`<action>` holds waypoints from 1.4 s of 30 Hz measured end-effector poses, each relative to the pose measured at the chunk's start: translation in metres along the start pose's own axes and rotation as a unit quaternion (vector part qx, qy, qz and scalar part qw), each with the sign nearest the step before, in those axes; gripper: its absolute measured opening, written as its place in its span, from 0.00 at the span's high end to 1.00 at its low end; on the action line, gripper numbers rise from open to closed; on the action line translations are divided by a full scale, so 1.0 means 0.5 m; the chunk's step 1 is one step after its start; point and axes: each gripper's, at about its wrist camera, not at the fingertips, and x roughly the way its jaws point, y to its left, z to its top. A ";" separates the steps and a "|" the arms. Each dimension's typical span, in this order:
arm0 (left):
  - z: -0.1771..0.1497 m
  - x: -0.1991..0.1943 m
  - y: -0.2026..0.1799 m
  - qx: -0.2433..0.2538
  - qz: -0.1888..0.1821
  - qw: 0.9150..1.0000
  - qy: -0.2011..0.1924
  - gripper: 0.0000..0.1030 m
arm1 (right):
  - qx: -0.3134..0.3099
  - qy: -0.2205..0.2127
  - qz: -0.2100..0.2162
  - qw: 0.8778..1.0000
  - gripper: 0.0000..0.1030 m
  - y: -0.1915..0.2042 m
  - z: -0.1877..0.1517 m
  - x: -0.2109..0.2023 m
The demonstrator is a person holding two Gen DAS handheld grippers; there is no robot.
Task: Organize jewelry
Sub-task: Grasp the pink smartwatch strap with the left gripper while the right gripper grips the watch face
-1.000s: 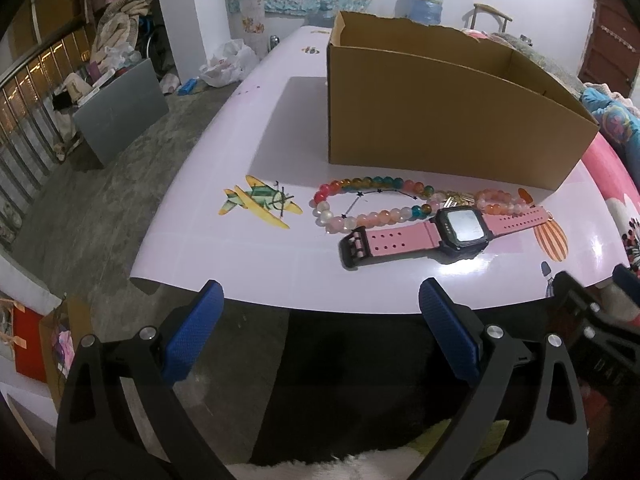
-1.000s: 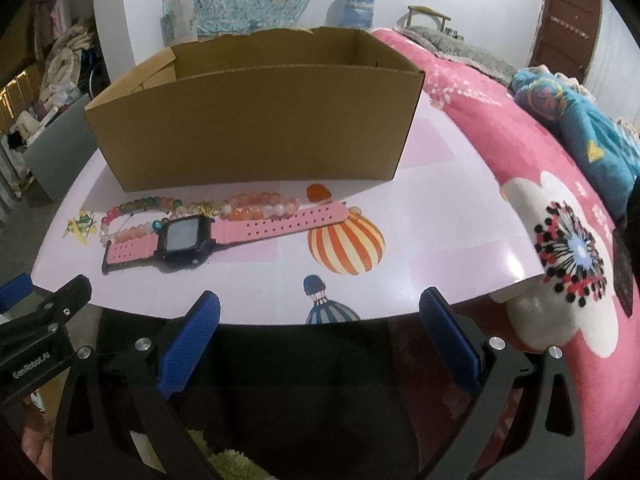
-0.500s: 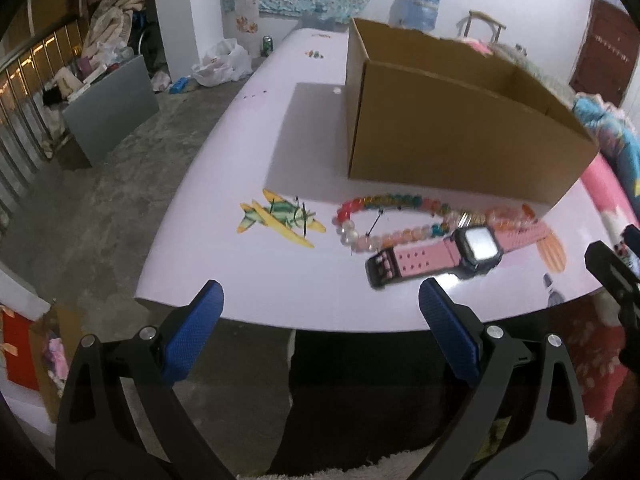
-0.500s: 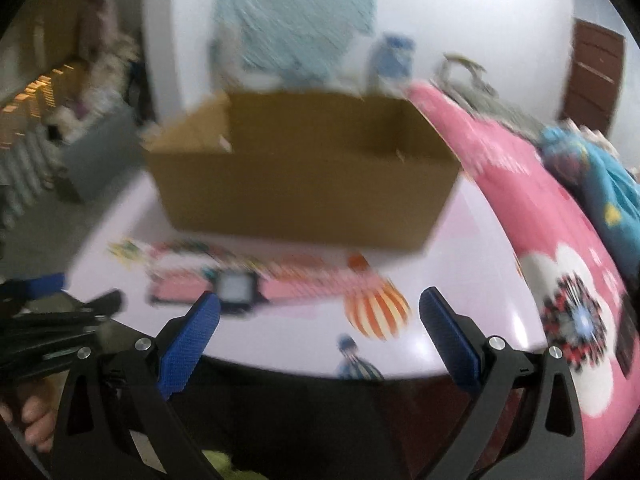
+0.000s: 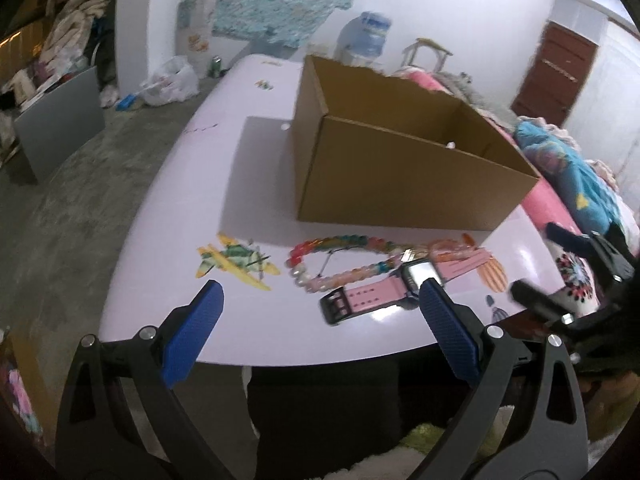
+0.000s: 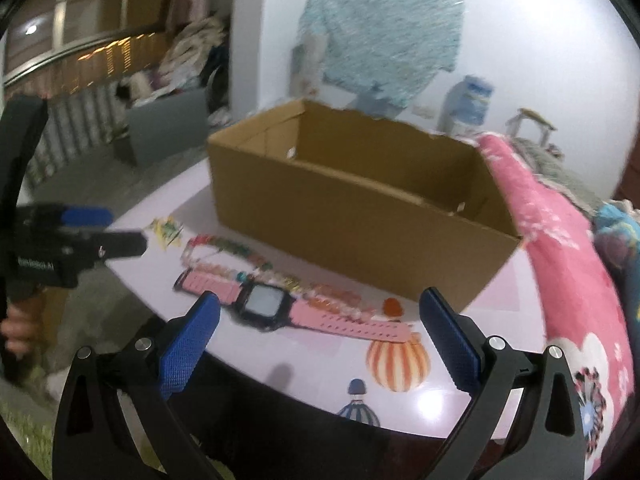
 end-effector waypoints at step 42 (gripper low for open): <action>-0.086 0.084 -0.175 0.318 0.086 0.944 0.010 0.52 | -0.098 0.207 0.274 0.934 0.53 -0.019 0.035 0.194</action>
